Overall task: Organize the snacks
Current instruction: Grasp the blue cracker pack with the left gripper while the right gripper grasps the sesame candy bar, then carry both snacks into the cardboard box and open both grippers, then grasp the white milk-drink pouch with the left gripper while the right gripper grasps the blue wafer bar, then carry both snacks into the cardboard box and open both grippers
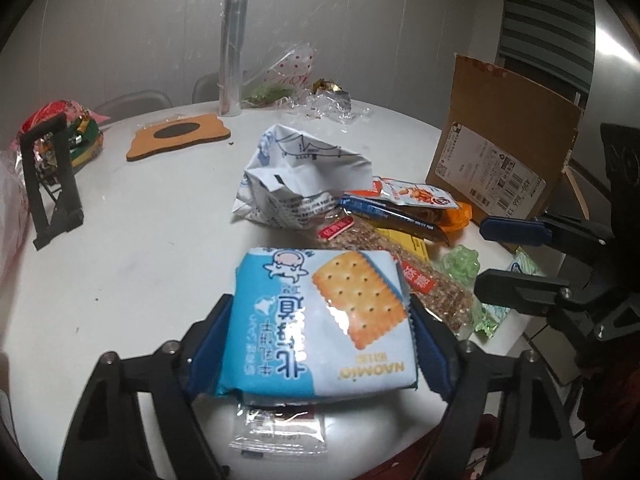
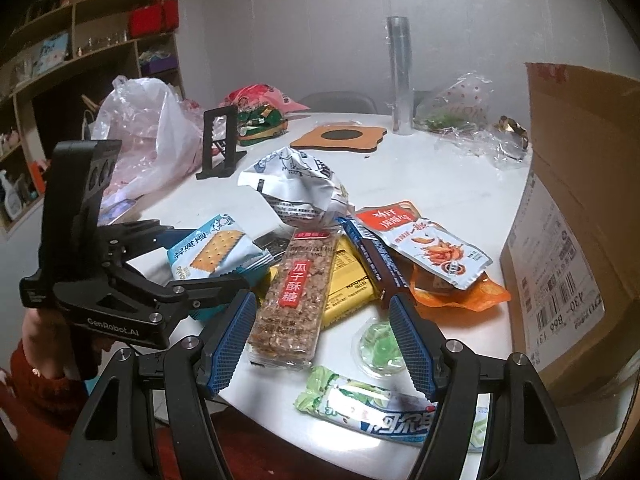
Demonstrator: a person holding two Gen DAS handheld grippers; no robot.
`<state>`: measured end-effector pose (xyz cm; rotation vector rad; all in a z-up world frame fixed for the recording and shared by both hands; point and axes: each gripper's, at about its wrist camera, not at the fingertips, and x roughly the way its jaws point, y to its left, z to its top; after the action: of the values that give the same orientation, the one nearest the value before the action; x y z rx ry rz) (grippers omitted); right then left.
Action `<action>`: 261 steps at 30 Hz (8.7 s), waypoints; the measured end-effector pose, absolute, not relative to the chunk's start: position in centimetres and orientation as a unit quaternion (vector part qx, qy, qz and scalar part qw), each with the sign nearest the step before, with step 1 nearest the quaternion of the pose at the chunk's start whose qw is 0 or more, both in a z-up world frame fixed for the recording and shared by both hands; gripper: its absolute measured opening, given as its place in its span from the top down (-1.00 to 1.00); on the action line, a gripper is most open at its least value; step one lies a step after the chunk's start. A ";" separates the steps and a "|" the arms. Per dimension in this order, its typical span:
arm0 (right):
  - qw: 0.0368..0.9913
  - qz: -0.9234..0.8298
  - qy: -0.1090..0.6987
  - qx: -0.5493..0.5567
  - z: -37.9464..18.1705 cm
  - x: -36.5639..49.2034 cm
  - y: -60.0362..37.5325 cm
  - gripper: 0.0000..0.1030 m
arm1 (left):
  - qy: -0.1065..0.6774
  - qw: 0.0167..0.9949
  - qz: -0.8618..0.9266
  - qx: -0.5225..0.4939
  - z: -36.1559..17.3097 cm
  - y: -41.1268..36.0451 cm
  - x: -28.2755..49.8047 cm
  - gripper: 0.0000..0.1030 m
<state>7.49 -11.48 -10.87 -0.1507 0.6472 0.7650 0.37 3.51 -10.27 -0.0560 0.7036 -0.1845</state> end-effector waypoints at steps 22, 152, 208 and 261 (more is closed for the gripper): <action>0.870 0.339 0.328 -0.141 -12.0 8.2 -5.6 0.04 | 0.300 0.948 -0.091 -0.054 -8.0 7.3 -0.5 -0.34; 0.868 0.215 0.429 -0.124 -1.2 17.4 -27.4 0.24 | 0.389 0.842 -0.315 0.201 10.2 -18.8 16.2 -0.58; 0.832 0.357 0.397 -0.150 -11.5 13.8 -8.8 0.27 | 0.520 0.836 -0.141 -0.101 -10.8 7.3 13.9 -0.59; 0.819 0.388 0.408 -0.108 -9.8 13.3 -8.4 0.72 | 0.469 0.872 -0.138 -0.006 -7.3 6.7 11.8 0.48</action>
<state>13.31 -8.43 -9.75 -0.2302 0.8683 0.8270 11.77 6.65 -7.33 -0.0115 0.9809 -0.2882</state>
